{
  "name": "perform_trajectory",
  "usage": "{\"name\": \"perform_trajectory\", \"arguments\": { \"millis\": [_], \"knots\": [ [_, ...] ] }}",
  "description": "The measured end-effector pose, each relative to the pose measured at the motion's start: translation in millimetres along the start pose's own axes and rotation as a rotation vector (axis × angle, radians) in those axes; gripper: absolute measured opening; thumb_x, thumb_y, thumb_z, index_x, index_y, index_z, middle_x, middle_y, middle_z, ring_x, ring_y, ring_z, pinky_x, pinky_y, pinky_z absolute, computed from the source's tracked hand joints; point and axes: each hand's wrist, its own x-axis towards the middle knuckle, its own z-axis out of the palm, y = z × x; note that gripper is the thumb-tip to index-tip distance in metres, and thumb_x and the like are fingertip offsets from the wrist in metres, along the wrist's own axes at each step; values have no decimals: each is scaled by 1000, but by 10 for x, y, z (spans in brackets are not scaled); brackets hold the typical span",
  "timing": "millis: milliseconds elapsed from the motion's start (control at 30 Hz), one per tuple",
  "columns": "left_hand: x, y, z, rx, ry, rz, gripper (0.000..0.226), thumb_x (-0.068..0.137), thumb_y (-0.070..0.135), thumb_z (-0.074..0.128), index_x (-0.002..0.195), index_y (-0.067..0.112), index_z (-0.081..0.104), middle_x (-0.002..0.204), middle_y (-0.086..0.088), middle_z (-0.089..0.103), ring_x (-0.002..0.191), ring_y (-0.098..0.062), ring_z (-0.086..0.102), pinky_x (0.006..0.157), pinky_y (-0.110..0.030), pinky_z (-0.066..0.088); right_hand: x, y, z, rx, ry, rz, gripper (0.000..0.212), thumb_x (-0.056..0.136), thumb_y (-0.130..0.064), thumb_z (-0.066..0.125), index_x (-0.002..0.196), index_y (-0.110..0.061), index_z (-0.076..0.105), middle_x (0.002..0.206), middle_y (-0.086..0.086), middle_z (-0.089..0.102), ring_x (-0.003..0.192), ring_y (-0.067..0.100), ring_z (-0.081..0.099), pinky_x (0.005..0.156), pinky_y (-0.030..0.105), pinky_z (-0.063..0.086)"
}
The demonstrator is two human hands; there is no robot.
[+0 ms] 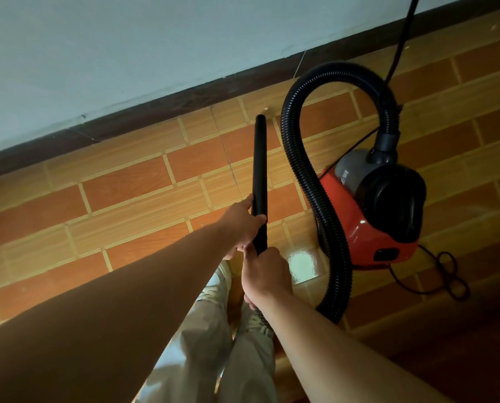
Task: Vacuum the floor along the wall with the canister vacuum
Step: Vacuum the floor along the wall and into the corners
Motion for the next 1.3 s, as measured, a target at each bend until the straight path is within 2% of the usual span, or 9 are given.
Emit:
{"name": "perform_trajectory", "arguments": {
  "millis": [167,333,467,600,767,867,1000,1100,1300],
  "knots": [
    [67,85,45,19,-2,6,68,103,22,57,159,37,23,117,-11,69,89,-24,69,51,-28,54,120,-26,8,33,1,23,78,85,-76,25,104,-10,62,87,13,75,73,35,74,70,49,64],
    [110,163,57,12,4,20,68,103,21,56,159,36,21,118,-12,68,95,-27,69,50,-29,53,224,-71,-66,39,-28,18,71,87,-72,29,104,-11,59,89,14,74,71,35,73,70,48,64],
    [72,98,58,1,9,16,68,103,21,56,160,35,21,116,-12,68,95,-27,69,62,-34,59,182,-11,-65,14,-41,-7,66,90,-71,30,102,-13,58,88,12,73,71,34,73,71,48,64],
    [19,14,19,-59,28,0,67,103,20,56,159,35,22,115,-9,68,91,-20,68,52,-27,53,146,21,-66,-21,-41,-40,59,95,-67,35,103,-13,58,88,9,73,73,32,73,70,46,64],
    [104,72,-69,-94,62,-2,68,102,20,57,159,37,23,112,-11,70,94,-26,71,53,-29,52,219,-137,-48,-15,-63,-60,64,92,-70,33,104,-12,59,89,12,73,74,34,73,72,47,64],
    [126,87,-85,-94,68,2,68,102,20,58,159,37,24,113,-12,70,98,-31,71,64,-35,56,241,-157,-52,-10,-68,-66,62,94,-68,34,104,-12,59,88,12,73,75,33,73,73,48,64],
    [61,24,-61,-99,57,-20,67,102,20,58,158,37,24,111,-12,71,98,-31,71,58,-30,53,181,-56,-74,-20,-75,-83,55,98,-66,36,102,-14,53,92,12,72,78,34,73,74,48,63],
    [38,18,-39,-126,60,-28,68,102,19,58,158,37,24,110,-13,70,100,-33,70,66,-35,53,187,-40,-81,-20,-76,-81,58,98,-66,37,105,-12,55,93,11,72,78,34,73,73,48,64],
    [172,212,-28,-122,84,-2,68,102,18,58,159,36,24,115,-11,69,90,-22,69,49,-28,51,397,-162,-180,-13,-75,-97,66,96,-69,35,106,-10,61,84,10,72,66,31,71,67,43,64]
  ]
}}
